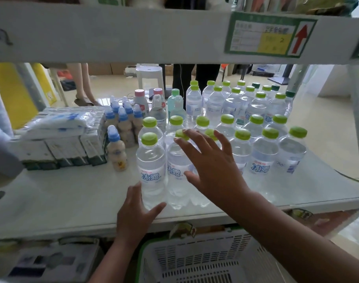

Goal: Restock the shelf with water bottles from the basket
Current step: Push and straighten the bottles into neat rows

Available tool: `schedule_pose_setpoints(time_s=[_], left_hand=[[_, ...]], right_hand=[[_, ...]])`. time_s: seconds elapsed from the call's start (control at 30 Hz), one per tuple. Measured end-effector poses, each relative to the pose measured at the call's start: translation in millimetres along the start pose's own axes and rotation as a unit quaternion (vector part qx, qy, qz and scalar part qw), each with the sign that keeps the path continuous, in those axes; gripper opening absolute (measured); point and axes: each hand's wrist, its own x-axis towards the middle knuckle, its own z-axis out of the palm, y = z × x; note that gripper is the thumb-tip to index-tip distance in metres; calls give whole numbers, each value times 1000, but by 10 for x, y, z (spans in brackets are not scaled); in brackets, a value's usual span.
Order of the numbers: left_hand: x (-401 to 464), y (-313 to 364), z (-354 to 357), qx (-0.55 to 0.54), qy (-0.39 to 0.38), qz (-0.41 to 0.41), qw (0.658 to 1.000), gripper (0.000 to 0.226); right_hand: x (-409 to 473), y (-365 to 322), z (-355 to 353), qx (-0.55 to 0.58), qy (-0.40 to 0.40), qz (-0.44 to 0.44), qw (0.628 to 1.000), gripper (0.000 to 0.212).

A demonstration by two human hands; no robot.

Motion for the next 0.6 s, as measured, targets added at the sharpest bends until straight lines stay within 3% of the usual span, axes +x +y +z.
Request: schedule_pose_setpoints(time_s=[0.47,0.6], left_hand=[[-1,18,-7,-10,-1,-14,1000,67],[-6,10,-12,-16,-7,-31,999,76]], right_hand=[[-74,74,45,5,42,-9,999,79],[-62,399,-109,18,58,51,997,83]])
